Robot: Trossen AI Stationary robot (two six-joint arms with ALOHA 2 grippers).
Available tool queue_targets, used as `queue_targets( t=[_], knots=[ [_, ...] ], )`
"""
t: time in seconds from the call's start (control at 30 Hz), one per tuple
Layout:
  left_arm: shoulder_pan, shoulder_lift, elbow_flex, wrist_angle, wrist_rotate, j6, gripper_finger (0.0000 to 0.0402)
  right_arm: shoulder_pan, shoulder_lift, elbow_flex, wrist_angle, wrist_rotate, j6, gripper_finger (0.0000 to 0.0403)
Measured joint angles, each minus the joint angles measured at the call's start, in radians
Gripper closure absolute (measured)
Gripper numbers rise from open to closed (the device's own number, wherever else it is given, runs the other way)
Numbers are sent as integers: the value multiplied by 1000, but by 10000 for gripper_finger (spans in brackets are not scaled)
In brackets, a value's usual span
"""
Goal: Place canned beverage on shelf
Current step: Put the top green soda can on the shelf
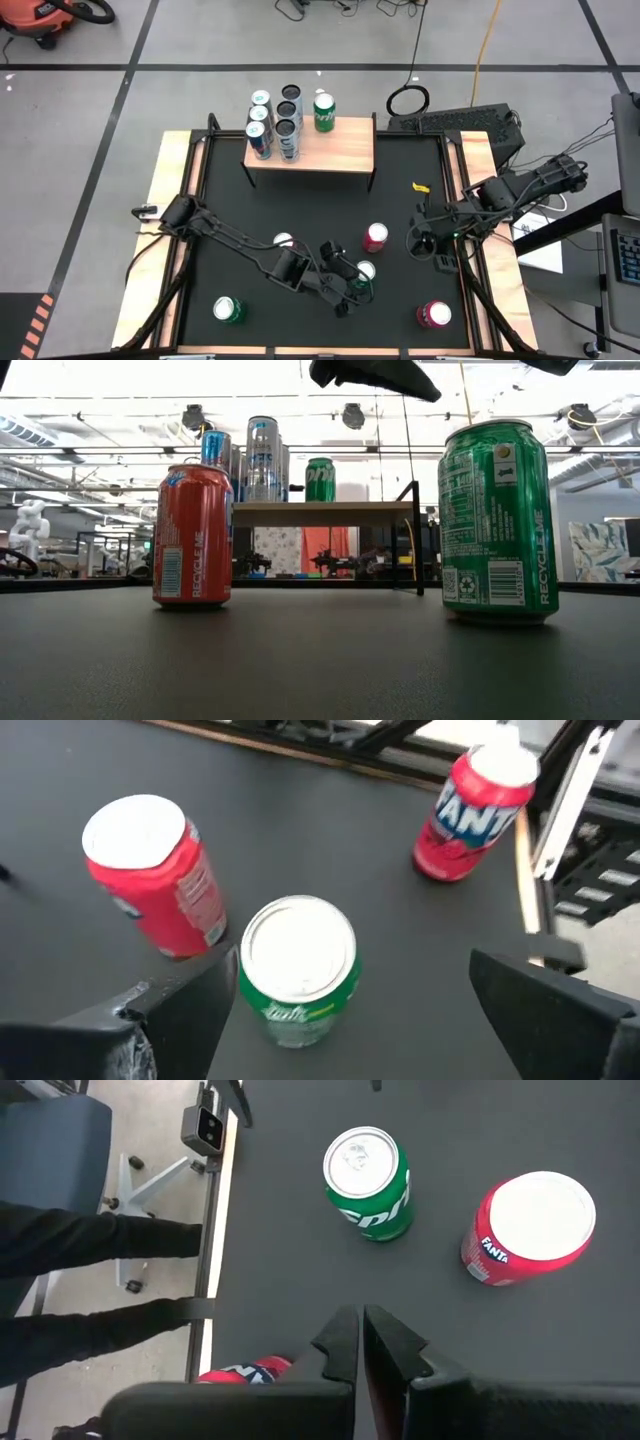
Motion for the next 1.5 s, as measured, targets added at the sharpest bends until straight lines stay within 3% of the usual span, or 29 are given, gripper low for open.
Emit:
queue_targets(
  t=[0.5,0.63,1.1,1.5],
  knots=[
    [8,0,0,-51,-1,-27,2,0,0,0,-5,0,-25,403],
    [21,11,0,-51,38,-56,2,0,0,0,-5,0,-48,403],
    [94,13,-2,-48,92,16,2,0,0,0,-64,3,-50,403],
    [72,50,-3,-51,96,-1,2,0,0,0,-63,4,-56,403]
  ],
)
